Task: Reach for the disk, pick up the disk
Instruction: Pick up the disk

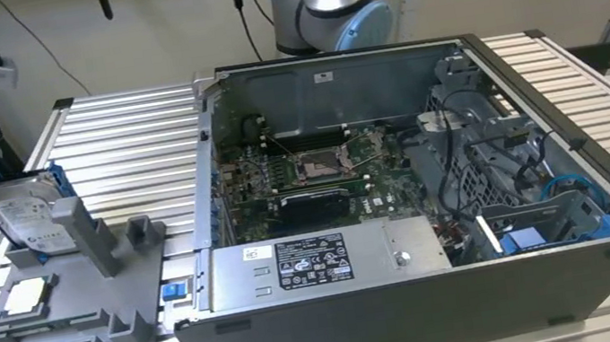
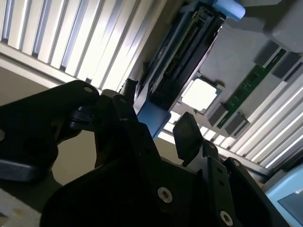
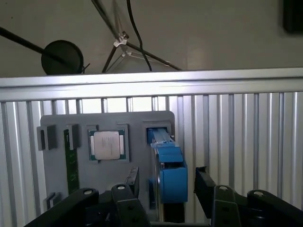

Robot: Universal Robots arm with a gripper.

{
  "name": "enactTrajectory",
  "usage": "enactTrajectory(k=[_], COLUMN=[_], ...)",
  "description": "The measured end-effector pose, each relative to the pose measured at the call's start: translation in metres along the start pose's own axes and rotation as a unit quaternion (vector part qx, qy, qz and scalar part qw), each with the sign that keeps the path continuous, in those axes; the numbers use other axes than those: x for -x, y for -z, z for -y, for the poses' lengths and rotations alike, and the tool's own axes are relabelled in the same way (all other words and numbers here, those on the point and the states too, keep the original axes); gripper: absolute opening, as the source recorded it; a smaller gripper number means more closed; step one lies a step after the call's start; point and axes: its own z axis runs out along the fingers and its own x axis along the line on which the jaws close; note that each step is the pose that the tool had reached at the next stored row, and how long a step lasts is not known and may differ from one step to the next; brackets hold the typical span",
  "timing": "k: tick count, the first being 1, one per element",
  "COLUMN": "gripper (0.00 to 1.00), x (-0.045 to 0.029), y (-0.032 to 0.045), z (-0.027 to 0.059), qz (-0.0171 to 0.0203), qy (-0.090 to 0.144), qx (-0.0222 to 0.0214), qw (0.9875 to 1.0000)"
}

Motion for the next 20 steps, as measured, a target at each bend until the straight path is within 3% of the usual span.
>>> enactTrajectory(k=[11, 20], gripper=[1.00, 1.00], x=[-0.0003, -0.0004], y=[-0.0192, -0.0347], z=[-0.0001, -0.0002], qz=[0.0018, 0.0104], qy=[0.009, 0.009], qx=[-0.0037, -0.0054], qw=[1.0000, 0.9999])
